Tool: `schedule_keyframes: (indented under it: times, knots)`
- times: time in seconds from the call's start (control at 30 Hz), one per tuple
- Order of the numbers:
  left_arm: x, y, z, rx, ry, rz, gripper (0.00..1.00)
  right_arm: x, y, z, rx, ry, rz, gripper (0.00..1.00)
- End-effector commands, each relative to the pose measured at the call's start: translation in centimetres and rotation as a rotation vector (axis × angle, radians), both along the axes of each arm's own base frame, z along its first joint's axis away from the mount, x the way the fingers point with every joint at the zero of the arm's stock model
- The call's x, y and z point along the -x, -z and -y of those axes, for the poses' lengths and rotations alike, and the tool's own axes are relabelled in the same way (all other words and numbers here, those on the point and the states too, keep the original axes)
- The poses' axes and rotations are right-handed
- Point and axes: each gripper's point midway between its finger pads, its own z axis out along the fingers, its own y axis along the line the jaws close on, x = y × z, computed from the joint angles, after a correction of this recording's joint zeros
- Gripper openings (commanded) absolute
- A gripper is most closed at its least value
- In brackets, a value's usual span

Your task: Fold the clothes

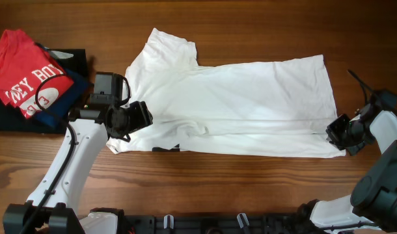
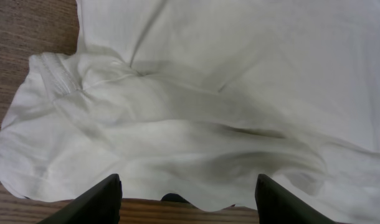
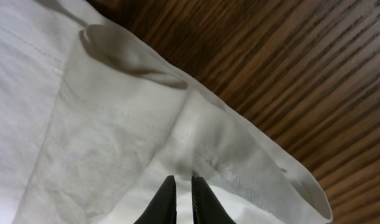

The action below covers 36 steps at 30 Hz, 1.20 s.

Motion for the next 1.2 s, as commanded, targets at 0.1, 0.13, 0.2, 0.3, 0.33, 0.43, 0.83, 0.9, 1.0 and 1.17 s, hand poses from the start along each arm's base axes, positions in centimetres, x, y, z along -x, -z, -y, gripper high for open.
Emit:
schedule_keyframes:
  times: [0.1, 0.13, 0.2, 0.3, 0.33, 0.43, 0.83, 0.9, 1.0, 1.17]
  knots:
    - [0.1, 0.2, 0.4, 0.007, 0.029, -0.004, 0.69, -1.2, -0.1, 0.6, 0.030, -0.004, 0.052, 0.10]
    - [0.1, 0.2, 0.4, 0.007, 0.029, -0.004, 0.69, -1.4, -0.2, 0.8, 0.035, 0.005, 0.061, 0.10]
    - [0.1, 0.2, 0.4, 0.007, 0.029, -0.005, 0.69, -2.0, -0.3, 1.0, 0.040, 0.019, 0.089, 0.11]
    - [0.0, 0.2, 0.4, 0.008, 0.029, -0.003, 0.69, -4.6, -0.9, 0.8, 0.011, 0.005, 0.210, 0.14]
    - [-0.1, 0.2, 0.3, 0.004, 0.028, 0.003, 0.69, -6.0, -1.4, 0.5, -0.013, -0.006, 0.277, 0.14]
    - [-0.9, 0.0, 0.3, 0.004, 0.027, 0.037, 0.69, -9.0, -3.2, -0.5, -0.092, -0.046, 0.437, 0.13]
    - [-6.8, -4.7, -0.5, -0.063, 0.042, 0.251, 0.78, -10.9, -13.0, -1.0, -0.051, -0.301, 0.503, 0.42]
    - [-8.4, -5.8, -0.7, -0.074, 0.056, 0.261, 0.79, -10.8, -14.1, -1.4, -0.021, -0.324, 0.479, 0.45]
    - [-11.5, -6.1, -0.9, -0.097, 0.094, 0.255, 0.85, -10.5, -15.2, -2.7, 0.023, -0.391, 0.435, 0.50]
    - [-17.8, -4.9, -1.5, -0.101, 0.118, 0.253, 0.86, -9.9, -15.2, -6.1, 0.000, -0.476, 0.387, 0.55]
